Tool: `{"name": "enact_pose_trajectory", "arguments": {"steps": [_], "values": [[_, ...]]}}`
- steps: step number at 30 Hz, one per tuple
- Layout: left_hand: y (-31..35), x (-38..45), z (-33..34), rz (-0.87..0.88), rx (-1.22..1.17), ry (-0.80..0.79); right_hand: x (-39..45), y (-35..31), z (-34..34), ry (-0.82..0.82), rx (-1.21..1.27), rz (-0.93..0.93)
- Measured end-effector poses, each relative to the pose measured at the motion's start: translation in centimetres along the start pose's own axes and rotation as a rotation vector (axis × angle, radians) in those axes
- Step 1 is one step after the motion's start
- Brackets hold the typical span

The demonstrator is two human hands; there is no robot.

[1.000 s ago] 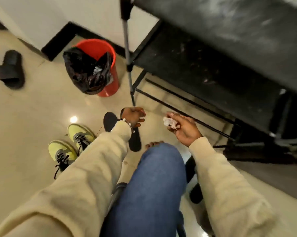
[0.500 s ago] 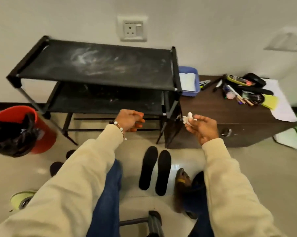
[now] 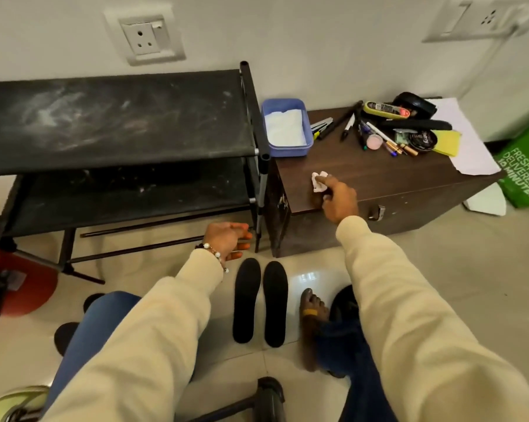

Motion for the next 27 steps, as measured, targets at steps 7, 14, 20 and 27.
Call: {"name": "enact_pose_trajectory", "arguments": {"steps": [7,14,20,27], "values": [[-6.4,3.1,1.3,-0.121,0.023,0.019,-7.8,5.0,3.9,0.525,0.482,0.489],[-19.1,8.8,3.0,-0.333,0.287,0.020,-15.2,17.6,17.8,-0.211,-0.104,0.680],[-28.1,14.7,4.0,-0.318,0.927,-0.076,-16.9,20.1,24.2,-0.557,-0.222,0.634],[-32.7,17.9,8.5,-0.332,0.986,0.033,-17.5,22.1,30.4,-0.410,-0.393,0.710]]}}
Point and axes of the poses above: each hand's wrist, its own x-axis towards the middle knuckle, its own z-axis out of the palm, y = z × x, the point moved 2 cm from there along x, towards the middle knuckle, and after that the axes turned 5 degrees about y, right-handed, at the moved point
